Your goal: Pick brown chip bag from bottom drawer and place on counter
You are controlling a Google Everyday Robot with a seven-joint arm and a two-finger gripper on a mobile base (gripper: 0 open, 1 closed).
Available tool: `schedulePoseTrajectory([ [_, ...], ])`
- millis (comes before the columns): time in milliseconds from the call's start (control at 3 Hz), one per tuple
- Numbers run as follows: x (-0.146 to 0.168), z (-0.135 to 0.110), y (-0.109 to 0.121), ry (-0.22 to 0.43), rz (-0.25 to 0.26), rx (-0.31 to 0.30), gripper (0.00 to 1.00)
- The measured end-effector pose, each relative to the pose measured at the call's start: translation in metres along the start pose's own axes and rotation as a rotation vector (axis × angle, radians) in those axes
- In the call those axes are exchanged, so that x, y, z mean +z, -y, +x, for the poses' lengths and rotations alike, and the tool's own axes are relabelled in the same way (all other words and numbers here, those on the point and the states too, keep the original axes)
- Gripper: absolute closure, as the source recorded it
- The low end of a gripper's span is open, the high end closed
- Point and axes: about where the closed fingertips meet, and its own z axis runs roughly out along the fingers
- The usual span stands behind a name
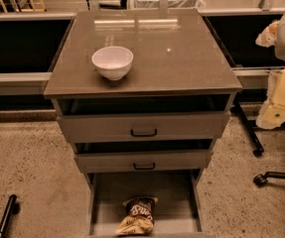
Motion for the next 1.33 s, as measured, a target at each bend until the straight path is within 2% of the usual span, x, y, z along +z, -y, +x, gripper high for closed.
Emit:
schedulePoseTrajectory([
  [333,0.000,0.000,0.000,0.000,0.000,0.000,0.00],
  [667,0.032,-0.018,-0.008,0.056,-0.072,-0.055,0.00],
  [1000,0.098,-0.057,-0.041,0.176,-0.185,-0.085,0.00],
  [1333,0.181,-0.073,-0.084,0.228,-0.310,-0.084,0.00],
])
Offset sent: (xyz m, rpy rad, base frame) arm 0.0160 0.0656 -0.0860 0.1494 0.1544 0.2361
